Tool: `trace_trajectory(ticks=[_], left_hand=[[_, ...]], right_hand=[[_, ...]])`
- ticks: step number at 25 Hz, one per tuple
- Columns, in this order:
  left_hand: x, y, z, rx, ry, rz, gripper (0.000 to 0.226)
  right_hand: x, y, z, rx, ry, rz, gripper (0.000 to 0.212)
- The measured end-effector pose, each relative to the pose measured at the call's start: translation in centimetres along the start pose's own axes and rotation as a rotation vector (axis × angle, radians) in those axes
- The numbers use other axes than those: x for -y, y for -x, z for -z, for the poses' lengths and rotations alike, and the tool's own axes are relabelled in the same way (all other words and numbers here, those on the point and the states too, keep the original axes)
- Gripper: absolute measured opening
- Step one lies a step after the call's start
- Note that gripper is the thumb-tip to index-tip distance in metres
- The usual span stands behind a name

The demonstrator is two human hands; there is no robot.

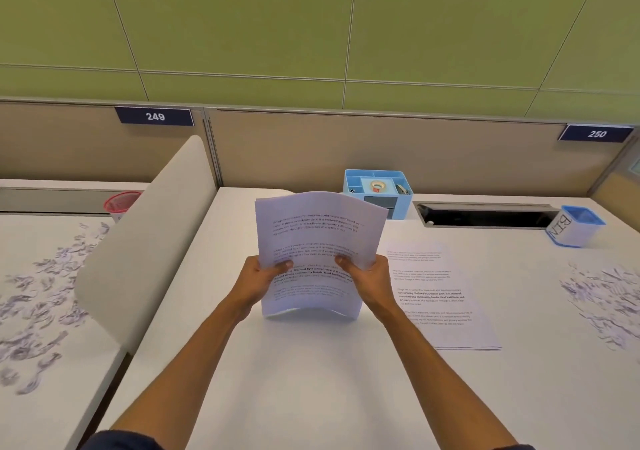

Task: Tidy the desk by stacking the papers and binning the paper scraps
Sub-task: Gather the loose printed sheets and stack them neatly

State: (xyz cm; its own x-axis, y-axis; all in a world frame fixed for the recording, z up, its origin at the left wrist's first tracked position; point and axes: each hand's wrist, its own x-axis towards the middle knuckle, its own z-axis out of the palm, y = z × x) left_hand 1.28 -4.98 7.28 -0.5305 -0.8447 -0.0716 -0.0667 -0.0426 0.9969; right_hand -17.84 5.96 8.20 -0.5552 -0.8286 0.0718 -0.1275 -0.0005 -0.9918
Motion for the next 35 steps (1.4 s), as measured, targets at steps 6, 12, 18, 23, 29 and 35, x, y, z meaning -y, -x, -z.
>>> trace_trajectory(ticks=[6,12,18,23,29,35], left_hand=[[3.2,0.3,-0.2,-0.066,0.008,0.069,0.026],[2.8,-1.6,-4.7,-0.061,0.106,0.195,0.015],[5.3,-2.7,-14.1,-0.145,0.218,0.359,0.012],[6.6,-3.1,-22.2,-0.201,0.044,0.334,0.006],[6.4,-3.2,-28.0,-0.312,-0.202,0.246,0.006],[6.9,-3.9,-29.4,-0.352,-0.664,0.293,0.03]], right_hand=[[-3.3,1.1,0.1,-0.021,0.005,-0.044,0.024],[-4.7,0.4,3.7,-0.216,-0.02,-0.111,0.024],[-7.2,-1.2,13.5,-0.264,0.088,-0.222,0.02],[-9.4,-3.4,21.9,-0.241,0.251,-0.296,0.032],[-11.1,-5.6,26.4,-0.146,0.408,-0.317,0.037],[-12.6,-5.6,27.5,-0.086,0.737,-0.299,0.041]])
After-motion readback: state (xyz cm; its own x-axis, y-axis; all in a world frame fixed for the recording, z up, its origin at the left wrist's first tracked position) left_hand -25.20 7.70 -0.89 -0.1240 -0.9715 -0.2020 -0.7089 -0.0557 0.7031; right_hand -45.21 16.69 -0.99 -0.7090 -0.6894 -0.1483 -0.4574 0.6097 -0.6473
